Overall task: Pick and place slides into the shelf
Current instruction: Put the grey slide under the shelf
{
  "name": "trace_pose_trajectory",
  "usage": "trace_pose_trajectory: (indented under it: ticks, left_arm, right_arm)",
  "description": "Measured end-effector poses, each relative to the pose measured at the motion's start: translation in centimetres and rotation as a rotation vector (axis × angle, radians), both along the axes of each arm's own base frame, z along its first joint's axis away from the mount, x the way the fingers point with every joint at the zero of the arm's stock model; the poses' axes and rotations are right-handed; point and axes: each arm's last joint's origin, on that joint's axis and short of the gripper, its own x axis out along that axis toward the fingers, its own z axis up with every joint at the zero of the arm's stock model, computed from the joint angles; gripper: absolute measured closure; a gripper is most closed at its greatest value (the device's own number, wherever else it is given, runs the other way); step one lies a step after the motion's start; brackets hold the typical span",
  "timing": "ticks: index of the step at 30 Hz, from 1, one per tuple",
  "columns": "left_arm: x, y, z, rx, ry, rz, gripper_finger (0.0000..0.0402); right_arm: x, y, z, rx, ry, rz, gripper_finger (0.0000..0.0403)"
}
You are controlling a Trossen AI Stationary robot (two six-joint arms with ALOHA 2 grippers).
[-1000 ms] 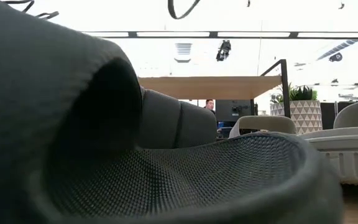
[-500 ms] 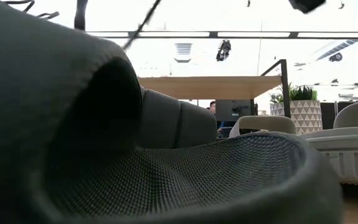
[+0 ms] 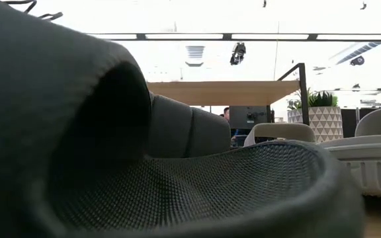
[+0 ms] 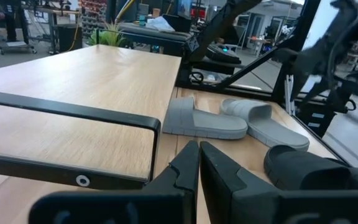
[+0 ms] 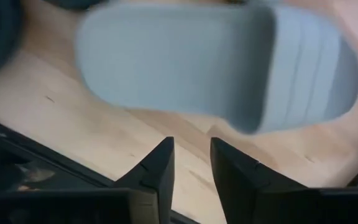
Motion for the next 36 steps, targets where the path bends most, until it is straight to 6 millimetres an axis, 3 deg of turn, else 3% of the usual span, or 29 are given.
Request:
trace_pose_trajectory:
  ticks: [4, 8, 16, 25, 36]
  left_arm:
    - [0.0, 0.0, 0.0, 0.0, 0.0, 0.0, 0.0402]
    - [0.0, 0.0, 0.0, 0.0, 0.0, 0.0, 0.0402]
    - [0.0, 0.0, 0.0, 0.0, -0.001, 0.0, 0.0402]
    - [0.0, 0.0, 0.0, 0.0, -0.001, -0.001, 0.0402]
    - [0.0, 0.0, 0.0, 0.0, 0.0, 0.0, 0.0402]
  right_arm:
    - [-0.2, -1.0, 2.0, 0.016, -0.047, 0.057, 0.0286]
    - [-0.6, -1.4, 2.4, -0.012, -0.06, 0.153, 0.0249]
    - [-1.1, -2.2, -0.5, -0.02, 0.084, 0.03, 0.0184]
    - [-1.9, -2.9, -2.9, -0.112, 0.144, -0.249, 0.0179]
    - [-1.3, -4.7, -4.4, -0.088, 0.247, -0.293, 0.0179]
